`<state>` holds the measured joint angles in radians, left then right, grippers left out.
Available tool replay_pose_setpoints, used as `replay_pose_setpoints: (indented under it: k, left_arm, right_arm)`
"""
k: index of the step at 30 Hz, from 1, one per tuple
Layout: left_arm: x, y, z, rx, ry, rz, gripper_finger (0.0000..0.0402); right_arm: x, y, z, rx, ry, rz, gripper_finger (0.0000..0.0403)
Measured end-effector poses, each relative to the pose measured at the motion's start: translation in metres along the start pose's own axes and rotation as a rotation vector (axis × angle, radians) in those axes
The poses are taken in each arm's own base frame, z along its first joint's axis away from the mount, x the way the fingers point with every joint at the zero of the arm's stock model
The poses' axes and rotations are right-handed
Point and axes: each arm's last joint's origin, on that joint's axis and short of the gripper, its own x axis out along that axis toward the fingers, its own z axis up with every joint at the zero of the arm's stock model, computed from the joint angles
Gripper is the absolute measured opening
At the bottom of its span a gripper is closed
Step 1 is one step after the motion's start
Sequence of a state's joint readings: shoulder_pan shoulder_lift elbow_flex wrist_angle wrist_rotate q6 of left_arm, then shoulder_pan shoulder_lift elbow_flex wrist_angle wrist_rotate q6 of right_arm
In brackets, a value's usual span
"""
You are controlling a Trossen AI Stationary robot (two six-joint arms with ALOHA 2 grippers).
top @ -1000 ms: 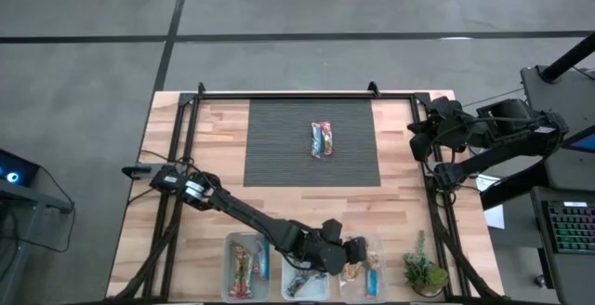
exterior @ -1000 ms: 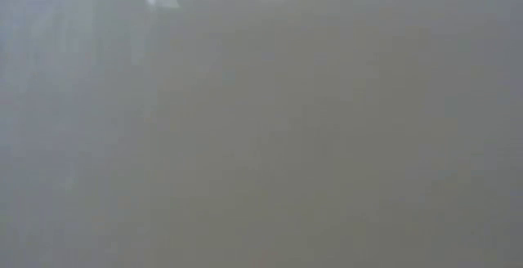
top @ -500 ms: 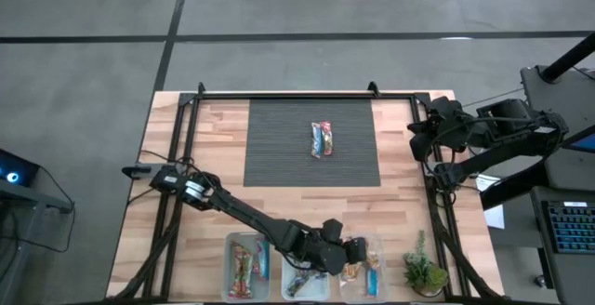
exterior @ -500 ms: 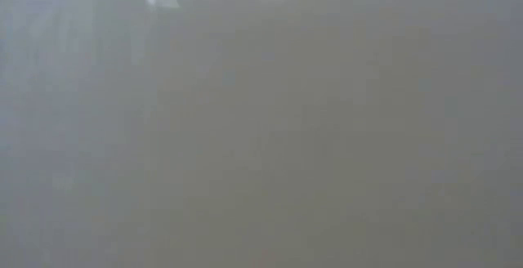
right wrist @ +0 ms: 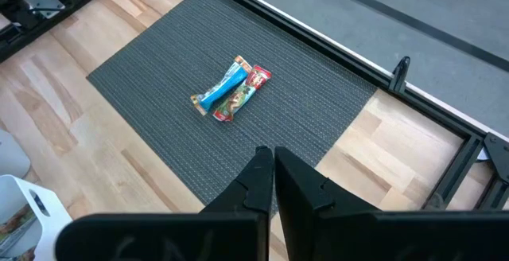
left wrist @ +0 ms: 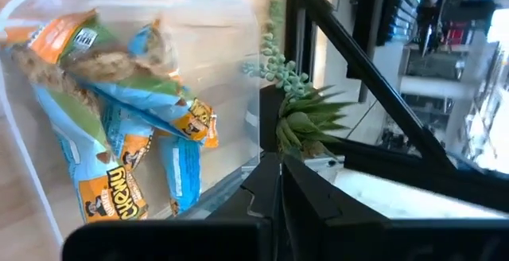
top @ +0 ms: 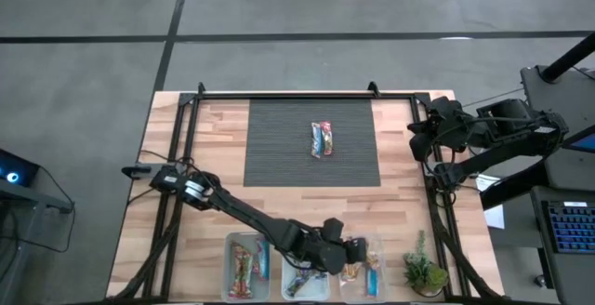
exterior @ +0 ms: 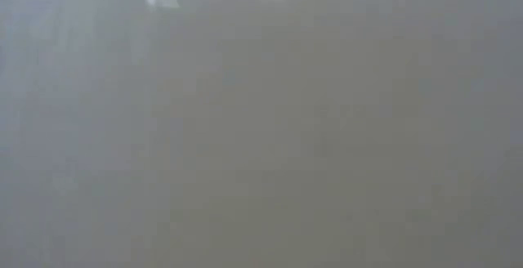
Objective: Pick and place Granola Bars by type
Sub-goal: Put the red granola bar into the gray bin
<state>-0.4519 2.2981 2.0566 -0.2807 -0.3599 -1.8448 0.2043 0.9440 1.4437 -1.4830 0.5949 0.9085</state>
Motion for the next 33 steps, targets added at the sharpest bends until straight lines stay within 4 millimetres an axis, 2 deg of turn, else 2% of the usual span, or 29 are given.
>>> replay_pose_setpoints:
  k: [3, 9, 19, 26, 33]
  left_arm:
    - [-0.01, -0.012, 0.002, 0.095, -0.013, -0.032, 0.0]
    - [-0.053, -0.055, 0.017, 0.379, -0.119, -0.135, 0.0]
    - [-0.126, -0.11, 0.046, 0.858, -0.314, -0.203, 0.0]
    - [-0.173, -0.127, 0.08, 1.089, -0.429, -0.068, 0.0]
    - [-0.2, -0.128, 0.123, 1.163, -0.502, 0.144, 0.0]
  right_arm:
    - [0.0, 0.0, 0.0, 0.0, 0.0, 0.0, 0.0008]
    - [0.0, 0.0, 0.0, 0.0, 0.0, 0.0, 0.0008]
    - [0.0, 0.001, -0.001, -0.004, 0.043, 0.032, 0.0008]
    - [0.0, 0.003, -0.002, -0.047, 0.092, 0.083, 0.0008]
    - [0.0, 0.01, 0.001, -0.063, 0.101, 0.187, 0.0008]
